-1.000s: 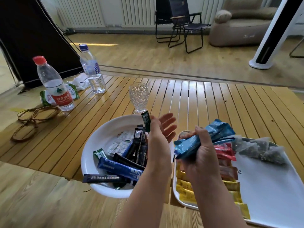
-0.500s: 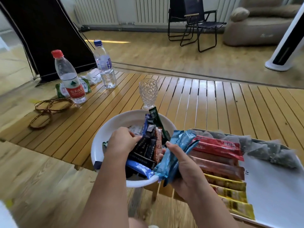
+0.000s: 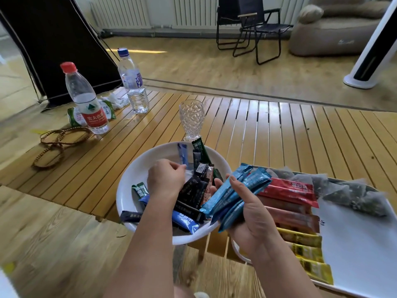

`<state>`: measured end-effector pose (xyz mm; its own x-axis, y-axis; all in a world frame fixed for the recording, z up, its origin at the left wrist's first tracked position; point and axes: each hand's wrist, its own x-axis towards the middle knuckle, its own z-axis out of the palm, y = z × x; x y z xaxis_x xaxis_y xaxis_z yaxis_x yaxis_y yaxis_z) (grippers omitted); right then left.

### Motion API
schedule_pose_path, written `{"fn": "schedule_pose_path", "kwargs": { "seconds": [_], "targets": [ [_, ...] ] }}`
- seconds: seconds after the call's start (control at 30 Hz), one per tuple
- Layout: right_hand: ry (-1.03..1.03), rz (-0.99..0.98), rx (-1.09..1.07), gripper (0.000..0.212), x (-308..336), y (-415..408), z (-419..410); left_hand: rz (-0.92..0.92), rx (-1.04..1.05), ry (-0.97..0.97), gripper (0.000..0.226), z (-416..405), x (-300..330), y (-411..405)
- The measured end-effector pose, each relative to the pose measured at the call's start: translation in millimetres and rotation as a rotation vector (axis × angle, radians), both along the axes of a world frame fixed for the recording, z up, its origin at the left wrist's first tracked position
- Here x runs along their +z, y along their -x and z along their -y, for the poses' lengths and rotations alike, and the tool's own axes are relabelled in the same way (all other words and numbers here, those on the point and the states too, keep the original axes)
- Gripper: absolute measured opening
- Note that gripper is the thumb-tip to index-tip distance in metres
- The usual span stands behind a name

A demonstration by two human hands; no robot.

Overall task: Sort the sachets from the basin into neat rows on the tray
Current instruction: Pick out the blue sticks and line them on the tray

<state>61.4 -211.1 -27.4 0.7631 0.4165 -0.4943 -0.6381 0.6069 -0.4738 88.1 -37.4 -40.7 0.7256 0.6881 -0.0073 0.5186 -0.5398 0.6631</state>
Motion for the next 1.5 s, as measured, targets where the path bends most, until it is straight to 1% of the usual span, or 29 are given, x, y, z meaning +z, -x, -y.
{"fn": "schedule_pose_path", "kwargs": {
  "seconds": [0.1, 0.13, 0.2, 0.27, 0.33, 0.4, 0.43, 0.47, 0.5, 0.57, 0.6, 0.63, 0.7, 0.73, 0.77, 0.83, 0.87, 0.9, 0.93, 0.97, 1.0, 1.07, 1.1, 1.2, 1.27, 1.33, 1.43, 1.47, 1.5],
  "targets": [
    [-0.007, 0.022, 0.011, 0.047, 1, -1, 3, 0.22, 0.102, -0.023, 0.022, -5, 10, 5],
    [-0.008, 0.036, 0.018, 0.047, 3, -1, 3, 0.285, 0.1, -0.024, 0.021, -5, 16, 7],
    [-0.004, 0.051, 0.026, 0.048, 4, -2, 5, 0.37, 0.024, -0.017, 0.018, -4, 33, 14],
    [-0.01, 0.053, 0.015, 0.047, 5, -4, 6, 0.387, -0.111, 0.003, 0.016, 2, 56, 21],
    [-0.01, 0.06, 0.006, 0.046, 6, -4, 6, 0.386, -0.215, -0.041, 0.012, 12, 74, 26],
    [-0.011, 0.059, -0.003, 0.045, 5, -4, 6, 0.379, -0.229, -0.156, 0.01, 21, 80, 27],
    [-0.008, 0.059, -0.006, 0.045, 5, -4, 6, 0.358, -0.22, -0.182, 0.011, 25, 80, 27],
    [-0.005, 0.061, -0.004, 0.044, 5, -4, 6, 0.314, -0.22, -0.174, 0.012, 26, 77, 27],
    [0.0, 0.07, -0.001, 0.043, 5, -4, 7, 0.258, -0.248, -0.12, 0.013, 25, 76, 28],
    [-0.009, 0.092, 0.002, 0.038, 6, -4, 8, 0.153, -0.417, 0.075, 0.011, 24, 78, 31],
    [-0.012, 0.101, 0.0, 0.034, 5, -4, 9, 0.111, -0.527, 0.148, 0.011, 26, 82, 33],
    [-0.01, 0.103, -0.004, 0.032, 4, -4, 8, 0.073, -0.617, 0.182, 0.011, 27, 87, 37],
    [-0.009, 0.092, -0.017, 0.039, 1, -6, 6, 0.002, -0.672, 0.139, 0.011, 27, 91, 46],
    [-0.002, 0.088, -0.024, 0.042, -1, -7, 6, -0.051, -0.649, 0.069, 0.009, 24, 90, 50],
    [0.003, 0.091, -0.031, 0.04, -3, -8, 5, -0.135, -0.609, -0.009, 0.009, 21, 88, 55],
    [0.01, 0.107, -0.042, 0.025, -4, -11, 7, -0.387, -0.547, -0.111, 0.019, 15, 79, 62],
    [-0.002, 0.114, -0.043, 0.023, -3, -12, 9, -0.517, -0.539, -0.142, 0.025, 14, 72, 64],
    [-0.02, 0.122, -0.048, 0.028, -2, -13, 11, -0.623, -0.54, -0.174, 0.031, 15, 64, 64],
    [-0.034, 0.128, -0.058, 0.034, -1, -14, 12, -0.692, -0.541, -0.203, 0.036, 17, 55, 63],
    [-0.04, 0.135, -0.074, 0.034, 1, -15, 14, -0.715, -0.529, -0.22, 0.039, 17, 46, 61],
    [-0.042, 0.145, -0.095, 0.027, 3, -17, 16, -0.703, -0.5, -0.225, 0.041, 16, 38, 58],
    [-0.064, 0.165, -0.13, 0.013, 8, -19, 20, -0.61, -0.439, -0.243, 0.038, 11, 28, 52],
    [-0.086, 0.179, -0.137, 0.012, 11, -19, 22, -0.561, -0.423, -0.259, 0.034, 8, 25, 50],
    [-0.116, 0.193, -0.154, 0.014, 21, -17, 25, -0.456, -0.384, -0.283, 0.018, 4, 27, 47],
    [-0.089, 0.186, -0.166, 0.014, 27, -15, 29, -0.339, -0.333, -0.233, 0.007, 4, 34, 48],
    [-0.054, 0.241, -0.168, 0.014, 34, -14, 37, -0.108, -0.238, -0.118, 0.004, 7, 46, 51],
    [-0.053, 0.331, -0.226, 0.014, 46, -15, 57, 0.363, -0.186, -0.058, 0.005, 18, 70, 53],
    [-0.07, 0.351, -0.251, 0.013, 50, -16, 66, 0.486, -0.19, 0.025, 0.008, 25, 76, 52],
    [-0.069, 0.364, -0.276, 0.016, 53, -15, 75, 0.57, -0.192, 0.173, 0.01, 33, 80, 51]
  ]
}}
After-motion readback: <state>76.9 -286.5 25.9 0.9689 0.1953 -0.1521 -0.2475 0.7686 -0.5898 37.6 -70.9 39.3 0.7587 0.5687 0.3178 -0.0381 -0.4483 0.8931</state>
